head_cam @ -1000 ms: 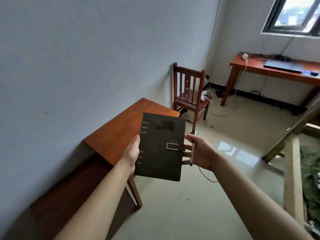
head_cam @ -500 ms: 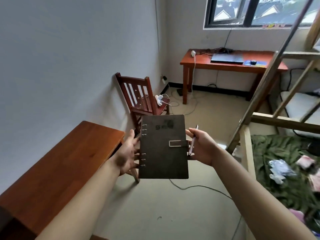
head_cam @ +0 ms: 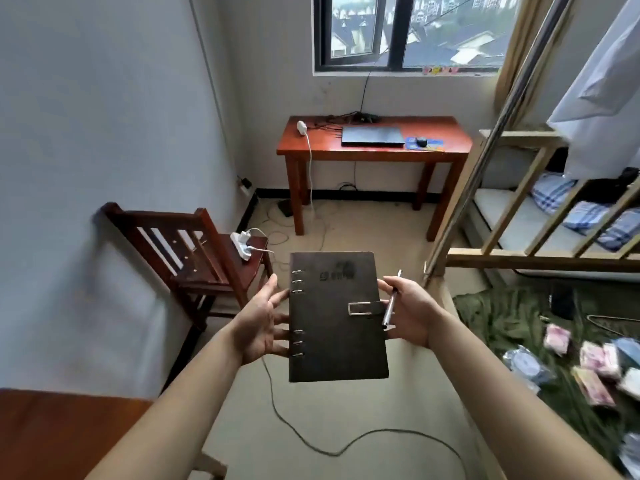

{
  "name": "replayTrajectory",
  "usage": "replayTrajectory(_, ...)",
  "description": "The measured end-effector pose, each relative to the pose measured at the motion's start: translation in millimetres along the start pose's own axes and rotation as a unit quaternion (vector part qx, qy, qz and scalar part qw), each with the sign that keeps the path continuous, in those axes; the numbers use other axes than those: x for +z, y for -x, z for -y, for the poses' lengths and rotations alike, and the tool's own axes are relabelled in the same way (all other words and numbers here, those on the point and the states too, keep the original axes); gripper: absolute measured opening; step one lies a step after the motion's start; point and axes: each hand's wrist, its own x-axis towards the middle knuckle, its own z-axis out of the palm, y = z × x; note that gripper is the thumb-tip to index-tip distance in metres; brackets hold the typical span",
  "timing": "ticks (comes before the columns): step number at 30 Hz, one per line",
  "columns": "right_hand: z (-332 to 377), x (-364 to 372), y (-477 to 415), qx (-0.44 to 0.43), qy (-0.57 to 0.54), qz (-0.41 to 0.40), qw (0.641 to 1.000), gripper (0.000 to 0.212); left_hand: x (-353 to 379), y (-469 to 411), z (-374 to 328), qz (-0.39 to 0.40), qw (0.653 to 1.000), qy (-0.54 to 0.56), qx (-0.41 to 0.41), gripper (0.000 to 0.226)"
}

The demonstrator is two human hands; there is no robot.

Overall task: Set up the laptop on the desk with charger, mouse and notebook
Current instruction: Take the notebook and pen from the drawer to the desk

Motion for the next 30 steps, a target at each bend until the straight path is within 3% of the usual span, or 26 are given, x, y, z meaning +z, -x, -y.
replayTrajectory(9,103.0,-62.0,-94.2,-0.017,-0.077,-0.058,0.995,0.047,13.3,-156.7,-127.4,0.1,0.994,0.017,-0.03,0.075)
replayTrajectory(15,165.9,-130.8,-199.3,-0.011,-0.113,-0.053,0.992,0.048,38.7,-283.1,-194.2,0.085,0.995,-0.01,-0.046,0.067)
replayTrajectory(30,426.1,-256.4,-422.1,-0.002,-0.114,0.0,0.994,0.046,102.0,-547.7,-413.4,0.037,0.998,-0.017,-0.039,0.062)
